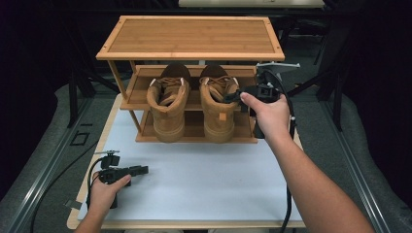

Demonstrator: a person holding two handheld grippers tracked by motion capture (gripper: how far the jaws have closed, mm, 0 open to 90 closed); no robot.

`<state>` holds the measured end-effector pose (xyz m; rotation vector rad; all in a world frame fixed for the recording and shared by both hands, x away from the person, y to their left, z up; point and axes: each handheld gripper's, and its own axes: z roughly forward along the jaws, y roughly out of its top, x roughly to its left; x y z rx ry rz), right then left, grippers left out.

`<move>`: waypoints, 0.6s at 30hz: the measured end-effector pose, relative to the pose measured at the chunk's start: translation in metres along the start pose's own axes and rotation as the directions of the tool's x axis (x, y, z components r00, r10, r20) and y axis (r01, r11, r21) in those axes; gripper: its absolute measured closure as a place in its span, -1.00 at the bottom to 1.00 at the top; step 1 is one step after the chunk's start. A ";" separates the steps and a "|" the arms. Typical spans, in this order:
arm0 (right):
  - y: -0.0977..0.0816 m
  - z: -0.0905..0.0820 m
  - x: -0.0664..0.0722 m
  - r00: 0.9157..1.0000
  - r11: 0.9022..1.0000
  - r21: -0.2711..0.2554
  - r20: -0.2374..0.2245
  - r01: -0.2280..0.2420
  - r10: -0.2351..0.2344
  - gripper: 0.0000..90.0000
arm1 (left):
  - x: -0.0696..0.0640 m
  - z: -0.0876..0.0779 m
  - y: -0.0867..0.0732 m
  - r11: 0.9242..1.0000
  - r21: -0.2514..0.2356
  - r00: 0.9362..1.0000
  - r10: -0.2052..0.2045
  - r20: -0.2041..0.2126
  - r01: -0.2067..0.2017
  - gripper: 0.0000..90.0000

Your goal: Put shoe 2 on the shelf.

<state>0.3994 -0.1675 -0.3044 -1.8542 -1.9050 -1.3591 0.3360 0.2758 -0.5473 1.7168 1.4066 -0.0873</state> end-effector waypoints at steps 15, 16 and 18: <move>-0.001 -0.012 0.004 0.998 0.998 -0.010 0.000 0.064 -0.064 0.14 | -0.002 -0.003 0.006 1.000 -0.025 1.000 -0.005 0.008 0.005 0.14; -0.001 -0.013 0.003 0.998 0.998 -0.014 -0.004 0.068 -0.068 0.13 | -0.003 -0.004 0.008 1.000 -0.026 1.000 0.000 0.007 0.000 0.14; -0.001 -0.015 0.003 0.998 0.998 -0.019 -0.004 0.067 -0.067 0.13 | -0.009 -0.009 0.016 0.998 -0.037 0.999 0.045 -0.010 -0.046 0.23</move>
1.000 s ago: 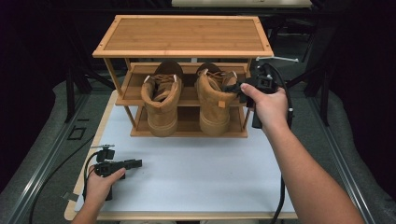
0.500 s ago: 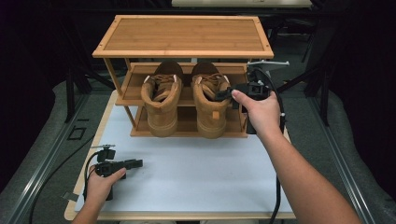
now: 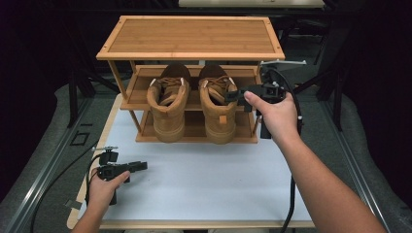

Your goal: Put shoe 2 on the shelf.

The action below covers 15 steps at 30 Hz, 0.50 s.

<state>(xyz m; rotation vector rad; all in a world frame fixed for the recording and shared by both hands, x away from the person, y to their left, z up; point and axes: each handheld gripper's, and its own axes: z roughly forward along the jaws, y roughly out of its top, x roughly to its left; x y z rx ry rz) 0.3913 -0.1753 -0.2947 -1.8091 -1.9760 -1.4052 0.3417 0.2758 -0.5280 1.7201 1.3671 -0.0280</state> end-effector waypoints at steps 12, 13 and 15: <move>-0.002 -0.013 -0.001 0.999 0.998 -0.047 -0.025 0.039 -0.041 0.12 | -0.060 -0.032 0.075 0.978 -0.007 0.976 0.208 -0.057 -0.209 0.88; -0.002 -0.015 0.000 0.999 0.998 -0.056 -0.032 0.038 -0.040 0.12 | -0.065 -0.032 0.081 0.976 -0.009 0.975 0.216 -0.056 -0.217 0.88; -0.001 -0.021 0.001 0.998 0.997 -0.066 -0.042 0.044 -0.047 0.11 | -0.070 -0.032 0.089 0.975 -0.010 0.973 0.223 -0.059 -0.224 0.94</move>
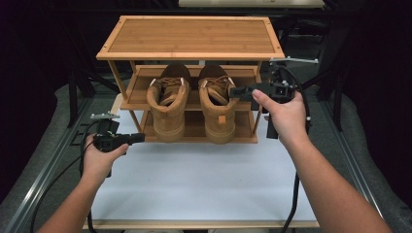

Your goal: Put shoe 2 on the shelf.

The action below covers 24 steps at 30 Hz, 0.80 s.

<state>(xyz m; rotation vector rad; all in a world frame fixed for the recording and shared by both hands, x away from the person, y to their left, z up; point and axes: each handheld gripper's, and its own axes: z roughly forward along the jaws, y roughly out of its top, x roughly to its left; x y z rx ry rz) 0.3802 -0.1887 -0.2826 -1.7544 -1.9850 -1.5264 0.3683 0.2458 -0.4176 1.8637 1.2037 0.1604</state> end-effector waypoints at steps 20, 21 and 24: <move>-0.020 0.035 -0.078 0.989 0.995 -0.046 0.120 0.088 -0.082 0.82 | -0.007 0.025 0.061 0.995 -0.087 0.999 0.035 -0.037 -0.038 1.00; -0.021 0.040 -0.080 0.990 0.995 -0.050 0.122 0.084 -0.077 0.83 | -0.007 0.027 0.062 0.995 -0.090 0.999 0.031 -0.034 -0.034 1.00; -0.023 0.050 -0.086 0.993 0.997 -0.052 0.103 0.063 -0.057 0.86 | -0.006 0.029 0.063 0.995 -0.094 0.999 0.017 -0.030 -0.020 1.00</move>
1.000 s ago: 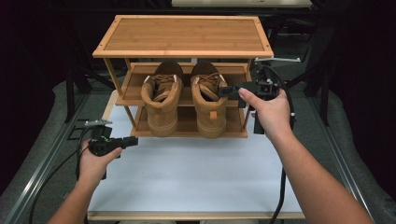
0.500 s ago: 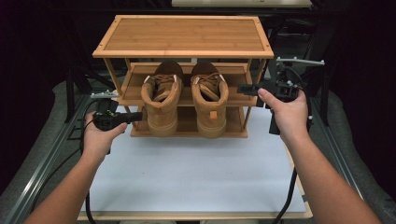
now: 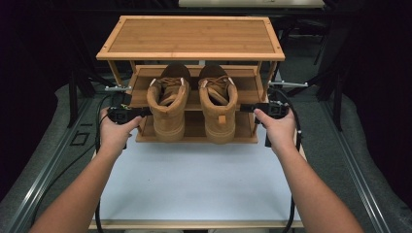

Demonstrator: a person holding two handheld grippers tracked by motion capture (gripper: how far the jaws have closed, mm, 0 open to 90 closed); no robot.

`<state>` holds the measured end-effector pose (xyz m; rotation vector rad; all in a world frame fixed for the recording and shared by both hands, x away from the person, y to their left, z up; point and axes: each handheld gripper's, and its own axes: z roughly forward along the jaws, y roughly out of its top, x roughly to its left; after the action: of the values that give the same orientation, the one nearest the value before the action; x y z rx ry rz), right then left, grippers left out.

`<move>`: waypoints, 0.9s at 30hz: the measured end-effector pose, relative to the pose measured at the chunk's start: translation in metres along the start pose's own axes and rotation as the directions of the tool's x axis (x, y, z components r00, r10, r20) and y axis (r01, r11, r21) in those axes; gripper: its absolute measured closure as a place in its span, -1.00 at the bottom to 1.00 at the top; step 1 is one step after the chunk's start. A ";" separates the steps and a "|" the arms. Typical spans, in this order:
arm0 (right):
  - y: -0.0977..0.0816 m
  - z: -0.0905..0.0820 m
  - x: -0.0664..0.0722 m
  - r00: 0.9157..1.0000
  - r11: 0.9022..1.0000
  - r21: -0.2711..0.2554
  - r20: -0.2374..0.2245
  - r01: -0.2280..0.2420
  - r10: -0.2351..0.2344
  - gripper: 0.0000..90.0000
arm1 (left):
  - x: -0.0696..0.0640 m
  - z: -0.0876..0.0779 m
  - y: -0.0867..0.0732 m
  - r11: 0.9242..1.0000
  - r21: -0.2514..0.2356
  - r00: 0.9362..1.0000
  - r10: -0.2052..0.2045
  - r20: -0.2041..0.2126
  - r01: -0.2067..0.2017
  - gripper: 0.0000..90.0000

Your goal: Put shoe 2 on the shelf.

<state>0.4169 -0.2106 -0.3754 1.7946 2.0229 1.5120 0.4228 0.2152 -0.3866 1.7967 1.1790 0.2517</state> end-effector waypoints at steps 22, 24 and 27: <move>-0.009 0.042 0.011 0.977 0.987 0.018 -0.141 -0.159 0.160 1.00 | 0.000 0.012 0.004 0.993 -0.022 0.991 -0.117 0.065 0.119 1.00; -0.008 0.043 0.010 0.974 0.987 0.016 -0.160 -0.162 0.162 1.00 | -0.002 0.014 0.006 0.993 -0.020 0.991 -0.118 0.061 0.120 1.00; -0.005 0.041 0.013 0.981 0.988 0.015 -0.124 -0.151 0.152 1.00 | -0.004 0.018 0.009 0.992 -0.017 0.991 -0.123 0.058 0.124 1.00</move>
<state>0.4336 -0.1746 -0.3935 1.9434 1.9839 1.7023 0.4369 0.2005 -0.3875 1.6949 1.2375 0.1400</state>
